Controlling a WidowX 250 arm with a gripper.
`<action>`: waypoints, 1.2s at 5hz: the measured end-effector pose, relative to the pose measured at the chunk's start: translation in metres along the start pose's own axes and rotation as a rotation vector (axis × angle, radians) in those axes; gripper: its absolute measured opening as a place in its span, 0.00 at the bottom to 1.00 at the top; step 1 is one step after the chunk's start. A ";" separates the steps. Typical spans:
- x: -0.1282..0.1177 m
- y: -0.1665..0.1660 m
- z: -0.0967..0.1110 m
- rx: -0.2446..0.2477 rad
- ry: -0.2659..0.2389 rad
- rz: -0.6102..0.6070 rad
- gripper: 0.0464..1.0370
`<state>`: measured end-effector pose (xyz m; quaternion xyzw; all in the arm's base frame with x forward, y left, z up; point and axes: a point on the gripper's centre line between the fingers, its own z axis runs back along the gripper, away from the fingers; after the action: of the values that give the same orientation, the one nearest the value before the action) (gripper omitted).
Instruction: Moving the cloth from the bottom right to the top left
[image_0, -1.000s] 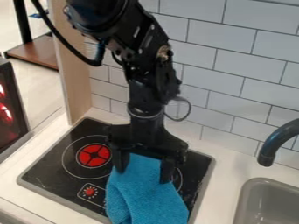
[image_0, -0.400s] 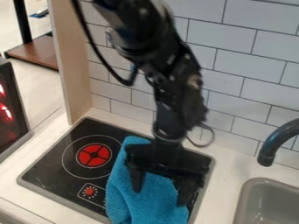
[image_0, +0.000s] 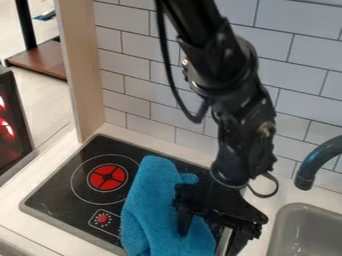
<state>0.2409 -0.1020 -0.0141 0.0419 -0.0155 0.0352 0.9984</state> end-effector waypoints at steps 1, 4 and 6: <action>0.004 -0.004 -0.012 0.021 0.014 -0.010 0.96; 0.008 -0.008 -0.025 0.069 0.003 -0.025 0.40; 0.005 -0.009 -0.023 0.058 0.010 -0.023 0.10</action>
<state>0.2473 -0.1085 -0.0375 0.0708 -0.0089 0.0244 0.9972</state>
